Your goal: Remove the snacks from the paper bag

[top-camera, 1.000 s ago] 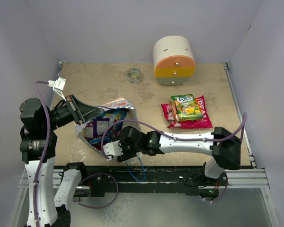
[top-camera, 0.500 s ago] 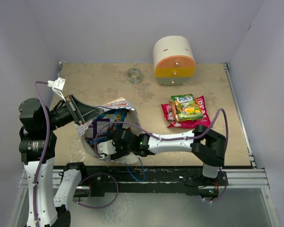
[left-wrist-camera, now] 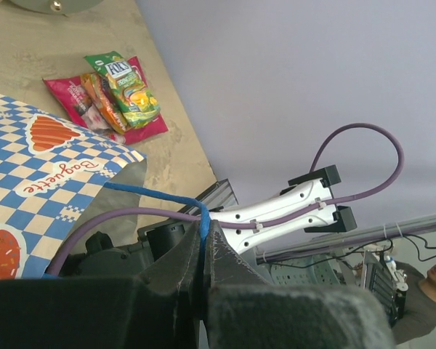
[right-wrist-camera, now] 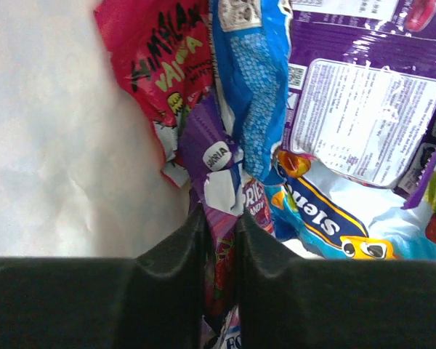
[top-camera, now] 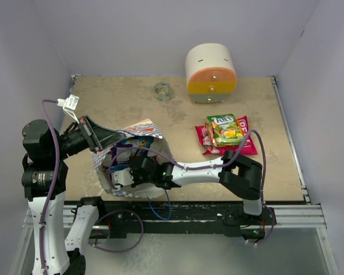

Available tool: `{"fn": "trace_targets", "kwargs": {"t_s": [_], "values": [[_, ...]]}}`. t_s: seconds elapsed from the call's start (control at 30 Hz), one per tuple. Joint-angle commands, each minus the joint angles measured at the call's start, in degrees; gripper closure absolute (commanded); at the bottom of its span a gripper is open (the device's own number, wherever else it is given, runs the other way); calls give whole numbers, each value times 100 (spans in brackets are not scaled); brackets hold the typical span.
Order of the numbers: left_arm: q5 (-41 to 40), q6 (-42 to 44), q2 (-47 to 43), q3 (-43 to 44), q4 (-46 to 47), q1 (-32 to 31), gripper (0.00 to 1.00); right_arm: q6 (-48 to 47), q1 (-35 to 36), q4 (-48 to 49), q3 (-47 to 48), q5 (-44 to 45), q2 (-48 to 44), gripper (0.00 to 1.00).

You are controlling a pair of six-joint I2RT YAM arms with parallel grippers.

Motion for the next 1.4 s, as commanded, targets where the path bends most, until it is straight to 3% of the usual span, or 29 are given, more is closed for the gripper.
{"fn": "trace_targets", "kwargs": {"t_s": [0.0,0.2,0.4,0.73,1.03,1.2,1.37], "values": [[41,71,-10,311,-120,-40,100,-37,-21,43,373,-94,-169,86],[-72,375,123,481,-467,-38,100,-11,-19,-292,286,-394,-619,100],[-570,758,289,762,-1125,-40,100,257,-18,-514,211,-339,-1333,100],[-898,716,383,887,-946,-40,100,915,-18,-821,26,-248,-2505,100],[-1348,708,425,1035,-1104,-40,100,1244,-18,-1091,45,-697,-3535,100],[-1557,698,361,1016,-1187,-40,100,1097,-18,-1829,503,-1468,-4120,100],[-1669,647,213,975,-1205,-40,100,1238,-19,-2492,1089,-1433,-4558,100]]}}
